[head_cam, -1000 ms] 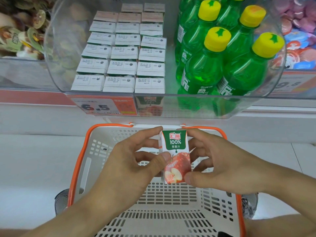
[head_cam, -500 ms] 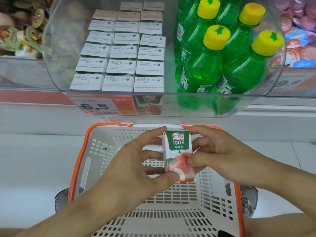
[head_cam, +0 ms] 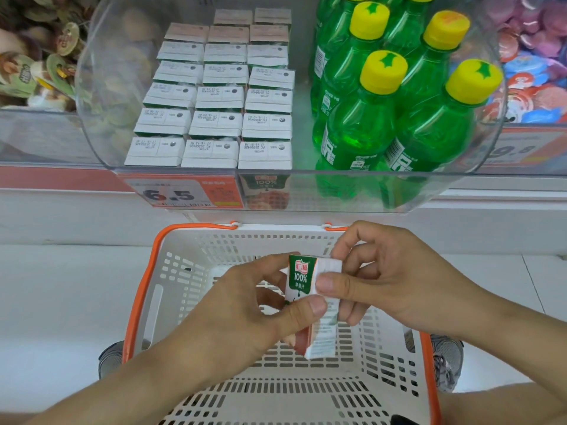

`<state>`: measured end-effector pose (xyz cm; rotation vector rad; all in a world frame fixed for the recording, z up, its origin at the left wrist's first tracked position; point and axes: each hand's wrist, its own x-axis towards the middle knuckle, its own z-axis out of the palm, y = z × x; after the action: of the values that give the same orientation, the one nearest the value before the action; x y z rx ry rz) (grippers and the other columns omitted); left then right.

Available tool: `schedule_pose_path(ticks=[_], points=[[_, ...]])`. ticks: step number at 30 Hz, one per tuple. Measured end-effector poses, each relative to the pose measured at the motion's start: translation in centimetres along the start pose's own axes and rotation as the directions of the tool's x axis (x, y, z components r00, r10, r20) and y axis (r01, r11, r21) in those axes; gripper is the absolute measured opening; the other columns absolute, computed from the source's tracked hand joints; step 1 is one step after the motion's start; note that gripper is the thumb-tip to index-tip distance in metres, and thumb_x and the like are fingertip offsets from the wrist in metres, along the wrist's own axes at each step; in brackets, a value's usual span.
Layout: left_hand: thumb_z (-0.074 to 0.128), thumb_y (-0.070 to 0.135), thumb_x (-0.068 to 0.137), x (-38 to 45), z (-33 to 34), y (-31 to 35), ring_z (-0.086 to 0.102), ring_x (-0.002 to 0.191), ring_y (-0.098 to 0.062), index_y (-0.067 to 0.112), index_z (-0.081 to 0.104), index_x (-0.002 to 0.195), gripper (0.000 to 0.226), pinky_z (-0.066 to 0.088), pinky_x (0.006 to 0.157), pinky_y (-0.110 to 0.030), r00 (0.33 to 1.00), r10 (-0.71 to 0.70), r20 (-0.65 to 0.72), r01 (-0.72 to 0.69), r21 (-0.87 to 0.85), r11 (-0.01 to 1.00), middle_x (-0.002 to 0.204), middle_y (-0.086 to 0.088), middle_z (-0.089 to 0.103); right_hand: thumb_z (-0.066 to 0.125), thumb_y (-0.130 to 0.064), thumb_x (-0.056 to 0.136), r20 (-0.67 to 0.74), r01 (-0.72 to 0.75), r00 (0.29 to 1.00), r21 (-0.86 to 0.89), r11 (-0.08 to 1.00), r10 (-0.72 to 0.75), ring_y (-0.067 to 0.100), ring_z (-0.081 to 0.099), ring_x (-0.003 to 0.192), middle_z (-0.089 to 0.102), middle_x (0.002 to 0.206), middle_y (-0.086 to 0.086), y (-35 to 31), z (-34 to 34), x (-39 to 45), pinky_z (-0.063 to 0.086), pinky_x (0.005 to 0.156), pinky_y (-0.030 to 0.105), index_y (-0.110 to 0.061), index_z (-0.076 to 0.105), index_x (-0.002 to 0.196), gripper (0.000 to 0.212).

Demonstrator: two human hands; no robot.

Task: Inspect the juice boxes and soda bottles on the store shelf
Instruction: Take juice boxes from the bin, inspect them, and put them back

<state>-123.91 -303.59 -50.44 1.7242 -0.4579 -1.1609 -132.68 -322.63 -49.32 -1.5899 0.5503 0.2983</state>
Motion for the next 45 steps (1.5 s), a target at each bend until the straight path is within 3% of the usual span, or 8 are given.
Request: schedule_pose_path(ticks=[5, 15, 19, 26, 32, 36, 40, 45], points=[[0.072, 0.024, 0.080, 0.0, 0.4, -0.3, 0.073, 0.090, -0.034, 0.023, 0.074, 0.112, 0.032, 0.061, 0.079, -0.043, 1.000, -0.027, -0.012, 0.024, -0.223, 0.975, 0.104, -0.014, 0.069, 0.076, -0.028, 0.076, -0.004, 0.052, 0.999, -0.012, 0.999, -0.052, 0.032, 0.072, 0.060, 0.069, 0.070, 0.017, -0.1, -0.5, 0.1, 0.059, 0.058, 0.035, -0.006, 0.063, 0.098, 0.034], [0.069, 0.021, 0.090, 0.3, 0.7, -0.4, 0.071, 0.100, -0.031, 0.021, 0.075, 0.114, 0.025, 0.060, 0.078, -0.030, 0.999, -0.032, -0.020, 0.022, -0.364, 0.931, 0.117, -0.015, 0.070, 0.090, -0.034, 0.068, 0.027, 0.116, 0.993, -0.187, 0.976, -0.113, 0.012, 0.060, 0.071, 0.060, 0.088, -0.005, 0.6, -0.7, -0.2, 0.055, 0.065, 0.029, -0.034, 0.060, 0.105, 0.048], [0.064, 0.021, 0.086, 0.5, 0.7, -0.5, 0.071, 0.101, -0.032, 0.016, 0.073, 0.117, 0.032, 0.060, 0.082, -0.038, 0.998, -0.040, -0.050, 0.018, -0.389, 0.921, 0.116, -0.018, 0.070, 0.081, -0.040, 0.059, 0.086, 0.106, 0.992, -0.216, 0.971, -0.089, 0.029, 0.062, 0.084, 0.055, 0.101, -0.009, 0.6, -0.7, -0.4, 0.060, 0.072, 0.044, -0.047, 0.052, 0.113, 0.062], [0.059, 0.021, 0.090, 0.5, 0.6, -0.6, 0.072, 0.101, -0.028, 0.015, 0.071, 0.119, 0.032, 0.060, 0.085, -0.038, 0.998, -0.027, -0.048, 0.006, -0.402, 0.916, 0.113, -0.010, 0.074, 0.081, -0.038, 0.061, 0.146, 0.111, 0.987, -0.315, 0.943, -0.067, 0.024, 0.067, 0.087, 0.053, 0.110, -0.013, 0.4, -0.5, -0.8, 0.060, 0.075, 0.045, -0.055, 0.040, 0.122, 0.075], [0.056, 0.027, 0.092, 0.5, 0.7, -0.5, 0.073, 0.096, -0.028, 0.008, 0.070, 0.116, 0.034, 0.059, 0.082, -0.033, 0.998, -0.035, -0.046, 0.011, -0.452, 0.892, 0.104, -0.015, 0.075, 0.087, -0.055, 0.063, 0.184, 0.106, 0.981, -0.254, 0.961, -0.060, 0.008, 0.066, 0.104, 0.055, 0.116, -0.029, 0.2, -0.2, -0.9, 0.060, 0.083, 0.036, -0.055, 0.040, 0.131, 0.083], [0.051, 0.029, 0.096, 0.4, 0.8, -0.3, 0.073, 0.090, -0.037, 0.001, 0.065, 0.110, 0.035, 0.059, 0.084, -0.037, 0.998, -0.043, -0.052, 0.018, -0.408, 0.913, 0.097, -0.020, 0.075, 0.089, -0.048, 0.059, 0.135, 0.100, 0.988, -0.180, 0.978, -0.076, 0.014, 0.071, 0.095, 0.068, 0.112, -0.012, 0.2, 0.1, -0.7, 0.060, 0.084, 0.042, -0.047, 0.054, 0.121, 0.071], [0.045, 0.020, 0.099, 0.4, 0.7, -0.1, 0.075, 0.086, -0.029, 0.004, 0.070, 0.107, 0.031, 0.060, 0.075, -0.025, 0.999, -0.010, -0.048, -0.003, -0.273, 0.962, 0.094, -0.014, 0.077, 0.093, -0.042, 0.053, 0.031, 0.087, 0.996, -0.166, 0.982, -0.083, 0.015, 0.072, 0.082, 0.068, 0.103, -0.011, 0.6, 0.2, -0.4, 0.060, 0.080, 0.046, -0.046, 0.059, 0.111, 0.067], [0.052, 0.031, 0.090, 0.4, 1.0, -0.2, 0.075, 0.088, -0.027, 0.009, 0.070, 0.110, 0.034, 0.061, 0.076, -0.030, 0.998, -0.039, -0.049, 0.025, -0.260, 0.965, 0.094, -0.012, 0.077, 0.091, -0.049, 0.049, -0.028, 0.096, 0.994, -0.165, 0.982, -0.102, 0.019, 0.070, 0.076, 0.067, 0.098, -0.005, 1.0, 0.0, -0.1, 0.060, 0.073, 0.051, -0.041, 0.064, 0.104, 0.062]])
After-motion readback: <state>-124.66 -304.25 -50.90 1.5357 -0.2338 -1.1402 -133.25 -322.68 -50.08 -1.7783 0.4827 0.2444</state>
